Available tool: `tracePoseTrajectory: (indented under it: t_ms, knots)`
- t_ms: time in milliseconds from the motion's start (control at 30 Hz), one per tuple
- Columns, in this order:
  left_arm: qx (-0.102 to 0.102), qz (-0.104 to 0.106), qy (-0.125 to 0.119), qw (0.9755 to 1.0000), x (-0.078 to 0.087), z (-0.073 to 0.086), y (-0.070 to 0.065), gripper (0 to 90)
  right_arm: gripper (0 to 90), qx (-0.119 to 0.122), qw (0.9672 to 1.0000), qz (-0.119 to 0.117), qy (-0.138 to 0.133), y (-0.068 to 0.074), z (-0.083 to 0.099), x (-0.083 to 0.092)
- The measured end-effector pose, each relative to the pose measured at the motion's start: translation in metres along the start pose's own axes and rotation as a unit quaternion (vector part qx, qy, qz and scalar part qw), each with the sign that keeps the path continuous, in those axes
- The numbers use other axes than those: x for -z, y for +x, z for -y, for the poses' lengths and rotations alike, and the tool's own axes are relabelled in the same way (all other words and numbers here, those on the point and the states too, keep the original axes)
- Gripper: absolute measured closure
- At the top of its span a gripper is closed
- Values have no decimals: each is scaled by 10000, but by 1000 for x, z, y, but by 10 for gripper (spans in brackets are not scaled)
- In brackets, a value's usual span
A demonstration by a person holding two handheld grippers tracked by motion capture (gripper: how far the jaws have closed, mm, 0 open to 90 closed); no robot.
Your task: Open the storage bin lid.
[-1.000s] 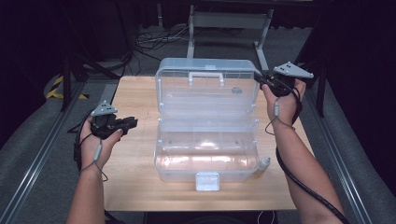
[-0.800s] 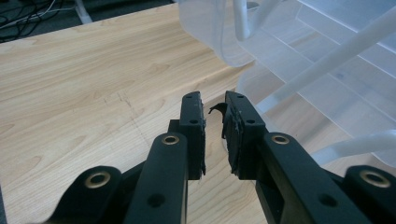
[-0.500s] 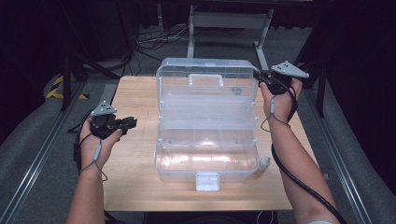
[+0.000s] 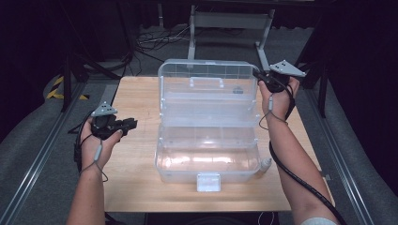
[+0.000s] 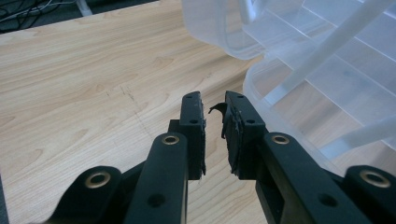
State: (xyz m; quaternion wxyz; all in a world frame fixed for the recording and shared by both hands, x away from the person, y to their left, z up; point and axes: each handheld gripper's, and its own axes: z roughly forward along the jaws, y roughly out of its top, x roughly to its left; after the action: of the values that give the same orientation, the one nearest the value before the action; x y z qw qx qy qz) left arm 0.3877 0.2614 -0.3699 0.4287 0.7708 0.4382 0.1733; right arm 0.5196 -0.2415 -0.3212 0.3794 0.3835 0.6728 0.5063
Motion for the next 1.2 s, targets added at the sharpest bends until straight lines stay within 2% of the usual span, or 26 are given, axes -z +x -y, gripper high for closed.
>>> tracePoseTrajectory:
  t_ms: [733, 1200]
  knots:
    - [90, 21, 71, 9999, -5, 4, 5, 780, 840, -98, 9996, -153, 225, -11, 11, -28]
    - [94, 40, 61, 9999, -5, 4, 5, 781, 836, -186, 9993, -215, 243, -14, 16, -36]
